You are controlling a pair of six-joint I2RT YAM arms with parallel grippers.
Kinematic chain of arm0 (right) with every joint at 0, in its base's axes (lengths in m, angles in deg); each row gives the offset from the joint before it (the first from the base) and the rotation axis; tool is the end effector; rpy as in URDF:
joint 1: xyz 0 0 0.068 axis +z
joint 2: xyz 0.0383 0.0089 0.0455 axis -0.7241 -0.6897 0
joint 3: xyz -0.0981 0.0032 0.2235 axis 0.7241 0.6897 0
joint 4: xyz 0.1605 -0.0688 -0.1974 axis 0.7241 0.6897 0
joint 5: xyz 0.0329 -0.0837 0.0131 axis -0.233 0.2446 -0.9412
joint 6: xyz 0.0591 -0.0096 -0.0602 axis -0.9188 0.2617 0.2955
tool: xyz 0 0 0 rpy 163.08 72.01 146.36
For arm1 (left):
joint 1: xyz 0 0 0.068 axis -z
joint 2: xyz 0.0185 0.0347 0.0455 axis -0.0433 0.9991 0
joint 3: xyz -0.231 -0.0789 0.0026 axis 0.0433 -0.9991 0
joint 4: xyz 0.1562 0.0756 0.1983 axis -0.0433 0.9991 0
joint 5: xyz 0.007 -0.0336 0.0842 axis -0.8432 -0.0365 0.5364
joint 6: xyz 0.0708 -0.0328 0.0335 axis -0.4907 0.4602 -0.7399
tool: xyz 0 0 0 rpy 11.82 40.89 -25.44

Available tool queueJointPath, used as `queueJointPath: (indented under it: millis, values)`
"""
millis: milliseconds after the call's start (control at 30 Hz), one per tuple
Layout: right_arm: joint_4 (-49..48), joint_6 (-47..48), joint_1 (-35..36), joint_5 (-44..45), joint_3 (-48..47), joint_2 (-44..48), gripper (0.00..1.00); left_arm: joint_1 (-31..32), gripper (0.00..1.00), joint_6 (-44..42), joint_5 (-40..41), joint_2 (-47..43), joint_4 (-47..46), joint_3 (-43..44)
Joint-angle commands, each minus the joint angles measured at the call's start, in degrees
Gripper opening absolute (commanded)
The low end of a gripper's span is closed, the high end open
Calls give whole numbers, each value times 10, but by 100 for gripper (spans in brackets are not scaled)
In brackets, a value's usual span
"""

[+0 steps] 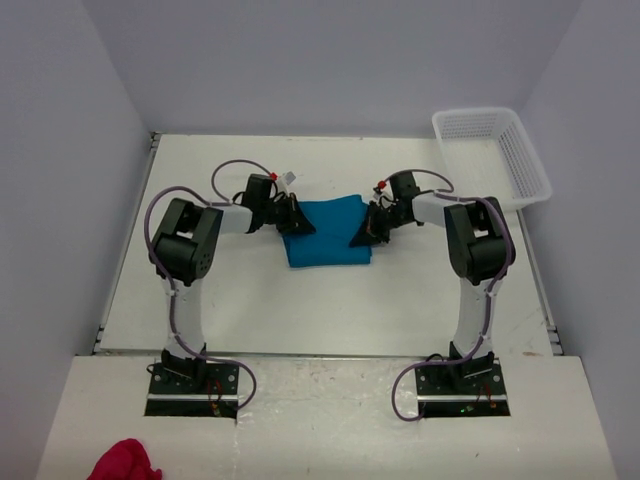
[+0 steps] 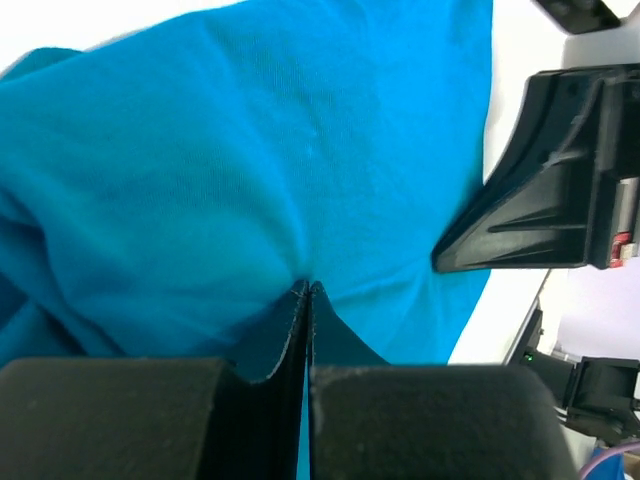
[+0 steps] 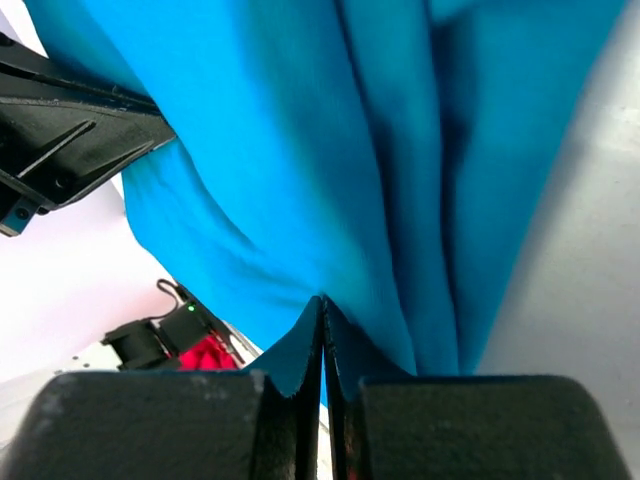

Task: Fold and stack the t-shirts
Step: Fold the long partially folded tshirt into a neat square, then put the neatly folded tshirt into the corner of the board with the left arm

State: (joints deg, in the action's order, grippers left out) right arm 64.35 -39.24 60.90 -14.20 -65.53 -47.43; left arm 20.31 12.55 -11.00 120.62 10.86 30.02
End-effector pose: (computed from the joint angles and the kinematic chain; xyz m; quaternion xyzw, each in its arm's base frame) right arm 0.3777 0.1504 0.0612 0.0846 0.9088 0.4079 0.0256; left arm 0.3974 -0.1780 0.0612 -0.0080 0.8755 -0.4462 0.1853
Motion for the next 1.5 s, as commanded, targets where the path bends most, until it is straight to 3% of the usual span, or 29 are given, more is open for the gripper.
queueJointPath:
  millis: [0,300,633,1000,1200,1333,1467]
  values:
    - [27,43,1,9,-26,58,0,-10,0,-35,35,-45,38,-17]
    - [43,57,1,-24,-39,130,0,5,0,-17,24,-137,45,-26]
    - [33,9,2,-83,-127,3,0,44,0,11,34,-166,21,-92]
    - [8,-39,2,-46,-104,-58,0,47,0,-3,53,-148,3,-185]
    - [-9,-50,1,-22,-70,-36,0,47,0,-9,50,-148,-3,-208]
    - [23,-15,2,-20,-99,-29,0,48,0,-10,40,-169,2,-202]
    - [14,-3,3,-53,-99,12,0,48,0,-11,40,-208,24,-186]
